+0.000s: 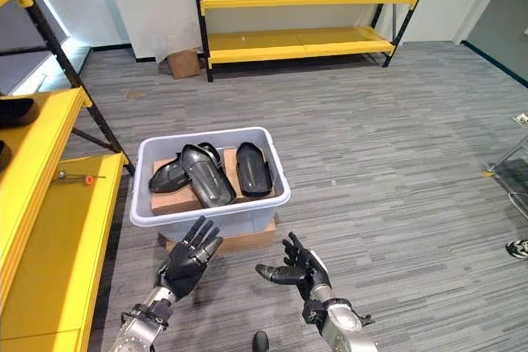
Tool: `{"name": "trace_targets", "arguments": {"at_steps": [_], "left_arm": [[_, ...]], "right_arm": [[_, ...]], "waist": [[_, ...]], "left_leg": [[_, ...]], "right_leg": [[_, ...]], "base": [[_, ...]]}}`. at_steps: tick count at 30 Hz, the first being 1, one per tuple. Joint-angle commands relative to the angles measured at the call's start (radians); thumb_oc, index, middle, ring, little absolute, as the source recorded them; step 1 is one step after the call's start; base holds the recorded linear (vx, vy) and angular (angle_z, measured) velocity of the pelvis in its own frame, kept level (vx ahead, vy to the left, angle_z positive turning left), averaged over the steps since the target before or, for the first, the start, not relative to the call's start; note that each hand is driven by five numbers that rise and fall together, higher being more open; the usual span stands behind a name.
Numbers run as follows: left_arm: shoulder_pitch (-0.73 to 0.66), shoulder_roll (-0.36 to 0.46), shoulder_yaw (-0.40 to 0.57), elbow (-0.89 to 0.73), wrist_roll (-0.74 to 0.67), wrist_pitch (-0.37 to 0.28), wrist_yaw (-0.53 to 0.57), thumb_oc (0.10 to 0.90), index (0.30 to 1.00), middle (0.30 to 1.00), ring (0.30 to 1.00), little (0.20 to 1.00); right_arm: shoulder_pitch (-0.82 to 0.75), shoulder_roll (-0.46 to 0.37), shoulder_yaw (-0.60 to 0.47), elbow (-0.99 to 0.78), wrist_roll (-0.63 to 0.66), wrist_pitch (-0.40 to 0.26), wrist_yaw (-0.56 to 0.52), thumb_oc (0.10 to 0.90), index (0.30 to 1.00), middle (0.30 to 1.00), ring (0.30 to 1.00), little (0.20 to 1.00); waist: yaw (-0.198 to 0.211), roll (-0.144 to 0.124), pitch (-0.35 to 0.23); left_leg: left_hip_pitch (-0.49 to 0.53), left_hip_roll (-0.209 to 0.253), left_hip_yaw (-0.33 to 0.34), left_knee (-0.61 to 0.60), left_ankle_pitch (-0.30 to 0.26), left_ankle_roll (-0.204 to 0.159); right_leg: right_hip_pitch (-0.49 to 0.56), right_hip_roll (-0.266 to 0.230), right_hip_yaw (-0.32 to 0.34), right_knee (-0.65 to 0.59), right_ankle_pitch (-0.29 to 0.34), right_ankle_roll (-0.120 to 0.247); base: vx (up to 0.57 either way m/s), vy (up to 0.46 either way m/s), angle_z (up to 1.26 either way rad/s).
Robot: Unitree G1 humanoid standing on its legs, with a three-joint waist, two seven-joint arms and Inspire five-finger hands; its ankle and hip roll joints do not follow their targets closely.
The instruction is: Move parts from the plastic box to the shelf.
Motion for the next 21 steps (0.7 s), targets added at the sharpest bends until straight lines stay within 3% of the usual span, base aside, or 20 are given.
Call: {"name": "trace_targets", "arguments": {"at_steps": [1,4,5,6,9,11,13,16,17,19,21], "left_arm": [[-0.030,0.009,0.007,-0.104,0.015,-0.063,-0.035,0.900,1.000,1.000,1.000,1.000],[-0.030,0.016,0.014,-0.107,0.008,-0.086,-0.015,0.900,1.000,1.000,1.000,1.000],[-0.026,0.021,0.026,-0.102,-0.018,-0.104,-0.004,0.900,1.000,1.000,1.000,1.000],[-0.025,0.021,0.027,-0.102,-0.019,-0.104,-0.004,0.900,1.000,1.000,1.000,1.000],[-0.001,0.018,0.050,-0.099,-0.045,-0.121,-0.008,0.900,1.000,1.000,1.000,1.000],[0.012,0.008,0.065,-0.089,-0.046,-0.125,-0.029,0.900,1.000,1.000,1.000,1.000],[0.025,-0.009,0.083,-0.079,-0.059,-0.140,-0.070,0.900,1.000,1.000,1.000,1.000],[0.038,-0.024,0.102,-0.079,-0.074,-0.147,-0.125,0.900,1.000,1.000,1.000,1.000],[0.042,-0.025,0.104,-0.085,-0.069,-0.164,-0.134,0.900,1.000,1.000,1.000,1.000],[0.037,-0.019,0.101,-0.095,-0.049,-0.180,-0.116,0.900,1.000,1.000,1.000,1.000],[0.030,-0.015,0.095,-0.098,-0.028,-0.194,-0.105,0.900,1.000,1.000,1.000,1.000]], "right_arm": [[-0.021,-0.026,-0.038,-0.070,-0.005,-0.103,0.065,0.900,1.000,1.000,1.000,1.000],[-0.032,-0.024,-0.029,-0.081,-0.017,-0.087,0.082,0.900,1.000,1.000,1.000,1.000],[-0.039,-0.027,-0.014,-0.089,-0.024,-0.072,0.080,0.900,1.000,1.000,1.000,1.000],[-0.040,-0.027,-0.014,-0.090,-0.023,-0.071,0.080,0.900,1.000,1.000,1.000,1.000],[-0.042,-0.036,0.004,-0.102,-0.015,-0.058,0.070,0.900,1.000,1.000,1.000,1.000],[-0.042,-0.039,0.008,-0.104,-0.018,-0.060,0.071,0.900,1.000,1.000,1.000,1.000],[-0.039,-0.041,0.007,-0.106,-0.016,-0.058,0.084,0.900,1.000,1.000,1.000,1.000],[-0.024,-0.052,-0.007,-0.120,-0.021,-0.078,0.088,0.900,1.000,1.000,1.000,1.000],[-0.014,-0.060,-0.028,-0.135,-0.006,-0.132,0.094,0.900,1.000,1.000,1.000,1.000],[0.003,-0.062,-0.043,-0.179,-0.020,-0.183,0.074,0.900,1.000,1.000,1.000,1.000],[0.022,-0.062,-0.054,-0.219,-0.007,-0.196,0.060,0.900,1.000,1.000,1.000,1.000]], "waist": [[0.025,0.002,-0.032],[0.031,0.018,-0.021],[0.038,0.034,-0.017],[0.039,0.036,-0.016],[0.068,0.056,-0.009],[0.081,0.058,0.002],[0.088,0.059,0.012],[0.082,0.064,0.014],[0.072,0.071,0.010],[0.060,0.078,0.003],[0.052,0.082,0.000]], "left_leg": [[-0.095,-0.012,0.008,-0.090,0.168,0.053],[-0.078,-0.011,0.014,-0.219,0.178,0.056],[-0.090,0.001,0.019,-0.370,0.226,0.042],[-0.090,0.003,0.018,-0.385,0.231,0.041],[-0.125,0.077,-0.056,-0.612,0.364,0.008],[-0.139,0.117,-0.110,-0.667,0.396,-0.001],[-0.136,0.148,-0.149,-0.690,0.392,-0.007],[-0.119,0.181,-0.145,-0.703,0.385,-0.017],[-0.100,0.202,-0.119,-0.707,0.382,-0.026],[-0.085,0.210,-0.098,-0.703,0.375,-0.029],[-0.075,0.203,-0.089,-0.695,0.367,-0.027]], "right_leg": [[-0.015,0.018,-0.044,0.015,0.012,0.085],[0.004,0.028,-0.025,0.025,-0.009,0.092],[0.016,0.038,-0.017,0.033,-0.026,0.096],[0.019,0.039,-0.016,0.032,-0.027,0.096],[0.060,0.048,0.011,0.028,-0.047,0.093],[0.071,0.043,0.029,0.040,-0.057,0.091],[0.072,0.030,0.039,0.066,-0.073,0.094],[0.070,0.013,0.026,0.096,-0.095,0.098],[0.069,0.003,0.015,0.116,-0.110,0.104],[0.066,-0.004,0.006,0.135,-0.124,0.106],[0.066,-0.010,0.004,0.151,-0.136,0.106]], "base": [[0.16,-0.023,0.23],[0.20,0.055,-0.08],[0.17,0.105,-0.21],[0.24,0.138,-0.23],[0.26,0.128,-0.26],[0.22,0.123,-0.33],[0.23,0.181,-0.29],[0.24,0.271,-0.44],[0.24,0.293,-0.30],[0.26,0.330,0.02],[0.22,0.339,-0.16]]}}
